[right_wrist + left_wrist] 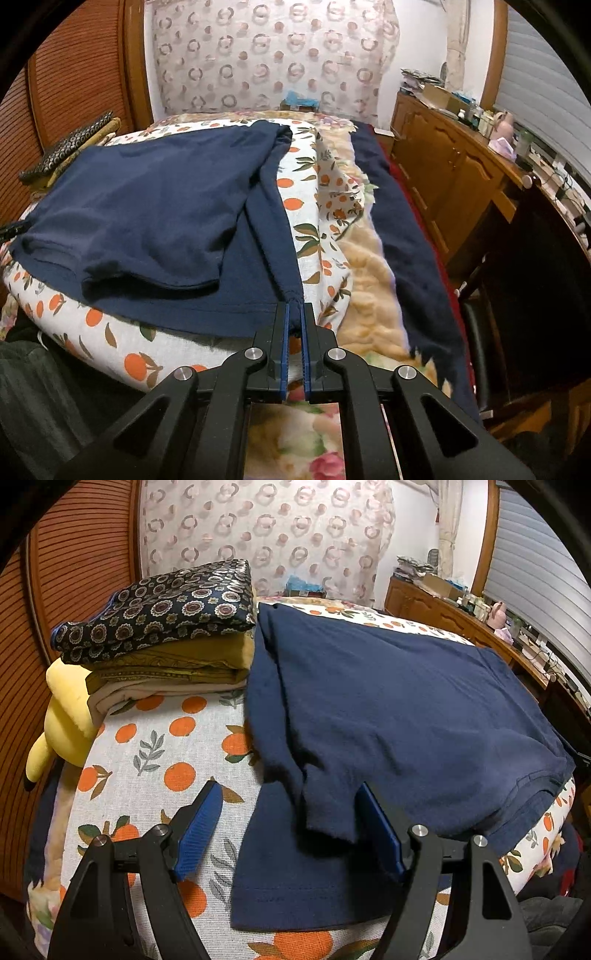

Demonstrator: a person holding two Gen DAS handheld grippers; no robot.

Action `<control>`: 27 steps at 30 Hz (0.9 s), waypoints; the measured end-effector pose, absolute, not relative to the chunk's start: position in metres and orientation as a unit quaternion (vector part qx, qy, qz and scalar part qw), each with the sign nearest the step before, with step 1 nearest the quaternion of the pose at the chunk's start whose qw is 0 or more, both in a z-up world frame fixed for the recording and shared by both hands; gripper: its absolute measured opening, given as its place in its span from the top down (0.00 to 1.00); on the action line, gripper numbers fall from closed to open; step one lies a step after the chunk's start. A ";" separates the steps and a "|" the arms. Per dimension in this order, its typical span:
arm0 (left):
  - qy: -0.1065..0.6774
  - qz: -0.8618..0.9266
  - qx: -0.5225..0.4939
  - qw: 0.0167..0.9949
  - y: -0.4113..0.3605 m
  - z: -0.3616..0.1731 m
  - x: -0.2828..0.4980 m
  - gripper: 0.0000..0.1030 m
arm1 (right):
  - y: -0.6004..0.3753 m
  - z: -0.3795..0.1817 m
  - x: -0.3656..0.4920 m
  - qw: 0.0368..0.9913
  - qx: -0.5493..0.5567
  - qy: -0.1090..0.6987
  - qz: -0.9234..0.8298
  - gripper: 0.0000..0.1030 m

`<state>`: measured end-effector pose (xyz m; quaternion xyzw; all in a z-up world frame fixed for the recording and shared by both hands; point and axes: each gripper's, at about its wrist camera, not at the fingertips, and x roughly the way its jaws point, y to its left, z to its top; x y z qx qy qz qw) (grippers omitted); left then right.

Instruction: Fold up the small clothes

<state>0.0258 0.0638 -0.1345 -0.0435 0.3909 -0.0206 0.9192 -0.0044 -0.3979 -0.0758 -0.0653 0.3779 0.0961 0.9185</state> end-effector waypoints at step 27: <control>0.391 -0.021 -0.037 0.919 0.064 -0.135 0.025 0.25 | -0.289 -0.073 0.046 0.916 -0.055 0.323 0.233 0.40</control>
